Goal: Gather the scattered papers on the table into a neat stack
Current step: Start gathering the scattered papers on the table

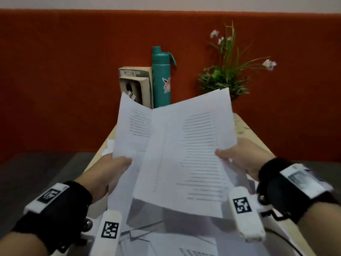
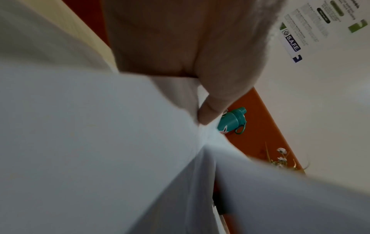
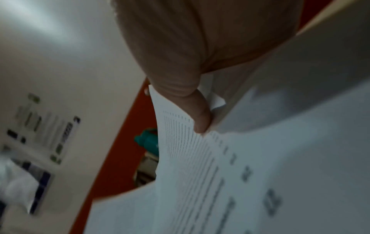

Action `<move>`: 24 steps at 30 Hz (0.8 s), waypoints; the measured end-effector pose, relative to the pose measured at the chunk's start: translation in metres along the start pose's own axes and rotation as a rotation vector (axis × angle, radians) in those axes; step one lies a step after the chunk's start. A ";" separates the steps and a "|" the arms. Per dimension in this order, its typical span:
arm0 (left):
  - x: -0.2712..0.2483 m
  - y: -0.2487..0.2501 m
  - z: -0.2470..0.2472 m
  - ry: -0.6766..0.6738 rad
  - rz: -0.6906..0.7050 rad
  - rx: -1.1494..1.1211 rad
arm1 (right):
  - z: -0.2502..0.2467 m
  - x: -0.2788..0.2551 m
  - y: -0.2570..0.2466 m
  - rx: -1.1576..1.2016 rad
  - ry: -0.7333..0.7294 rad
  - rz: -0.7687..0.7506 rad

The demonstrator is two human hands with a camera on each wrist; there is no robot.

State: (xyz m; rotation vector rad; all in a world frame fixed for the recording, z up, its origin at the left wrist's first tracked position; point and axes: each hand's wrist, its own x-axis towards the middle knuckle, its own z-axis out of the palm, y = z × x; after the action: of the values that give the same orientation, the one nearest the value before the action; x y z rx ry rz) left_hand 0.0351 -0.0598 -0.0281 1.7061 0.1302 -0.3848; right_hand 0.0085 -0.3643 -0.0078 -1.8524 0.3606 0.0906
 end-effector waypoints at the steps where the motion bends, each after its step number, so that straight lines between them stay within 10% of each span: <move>1: -0.002 0.002 0.000 -0.022 0.020 -0.081 | 0.017 0.002 0.003 -0.048 0.001 0.001; 11: -0.011 0.024 -0.018 -0.171 0.184 -0.034 | 0.038 -0.002 -0.006 0.233 -0.102 -0.184; 15: -0.018 0.049 -0.007 -0.261 0.269 -0.067 | 0.029 -0.006 -0.004 0.507 -0.356 -0.150; 21: -0.017 0.077 0.009 -0.301 0.299 -0.001 | 0.010 -0.001 -0.002 0.410 -0.192 -0.077; 24: -0.018 0.088 0.015 -0.341 0.295 -0.010 | 0.010 -0.001 0.007 0.513 -0.331 -0.054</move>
State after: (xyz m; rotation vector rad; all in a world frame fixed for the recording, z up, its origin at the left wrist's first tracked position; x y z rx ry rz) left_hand 0.0424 -0.0878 0.0581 1.5956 -0.3641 -0.4455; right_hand 0.0062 -0.3563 -0.0175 -1.3092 0.0882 0.2410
